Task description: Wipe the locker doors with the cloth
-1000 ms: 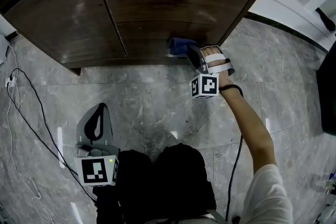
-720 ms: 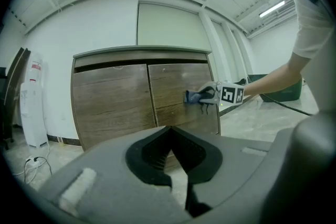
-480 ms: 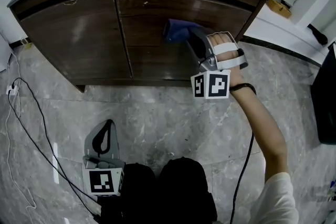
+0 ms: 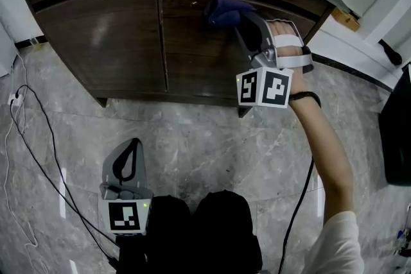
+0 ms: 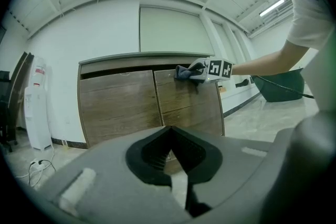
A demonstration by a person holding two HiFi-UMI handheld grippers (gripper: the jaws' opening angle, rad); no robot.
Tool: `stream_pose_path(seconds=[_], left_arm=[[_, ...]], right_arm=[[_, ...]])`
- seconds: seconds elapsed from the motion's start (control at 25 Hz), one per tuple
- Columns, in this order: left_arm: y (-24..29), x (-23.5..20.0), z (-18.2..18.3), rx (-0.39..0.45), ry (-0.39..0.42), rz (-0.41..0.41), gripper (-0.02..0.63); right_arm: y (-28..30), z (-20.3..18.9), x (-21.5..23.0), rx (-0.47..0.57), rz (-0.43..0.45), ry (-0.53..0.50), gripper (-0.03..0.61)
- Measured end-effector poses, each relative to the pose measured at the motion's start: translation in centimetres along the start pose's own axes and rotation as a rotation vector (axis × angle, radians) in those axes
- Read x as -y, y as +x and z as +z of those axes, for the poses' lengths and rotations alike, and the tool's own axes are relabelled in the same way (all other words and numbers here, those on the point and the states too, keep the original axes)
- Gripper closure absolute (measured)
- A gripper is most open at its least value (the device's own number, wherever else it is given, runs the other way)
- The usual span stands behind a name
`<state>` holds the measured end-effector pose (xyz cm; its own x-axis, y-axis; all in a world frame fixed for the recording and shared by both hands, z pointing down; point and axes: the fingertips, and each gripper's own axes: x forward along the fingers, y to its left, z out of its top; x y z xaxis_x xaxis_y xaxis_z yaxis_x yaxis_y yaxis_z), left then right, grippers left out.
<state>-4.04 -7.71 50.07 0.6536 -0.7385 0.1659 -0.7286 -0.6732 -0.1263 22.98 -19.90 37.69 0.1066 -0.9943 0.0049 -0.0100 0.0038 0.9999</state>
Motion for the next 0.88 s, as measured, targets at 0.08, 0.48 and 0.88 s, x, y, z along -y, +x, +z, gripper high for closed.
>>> stream_pose_path(seconds=[0.08, 0.48, 0.88], left_arm=[[-0.2, -0.1, -0.4, -0.003, -0.005, 0.002, 0.611], [-0.4, -1.1, -1.7, -0.016, -0.018, 0.026, 0.611], [-0.9, -2.0, -3.0, -0.036, -0.015, 0.035, 0.611]], right_arm=[[-0.1, 0.0, -1.2, -0.003, 0.010, 0.013, 0.465], [0.3, 1.6, -8.7, 0.006, 0.085, 0.087, 0.465], [0.3, 3.2, -20.6, 0.009, 0.263, 0.097, 0.465]])
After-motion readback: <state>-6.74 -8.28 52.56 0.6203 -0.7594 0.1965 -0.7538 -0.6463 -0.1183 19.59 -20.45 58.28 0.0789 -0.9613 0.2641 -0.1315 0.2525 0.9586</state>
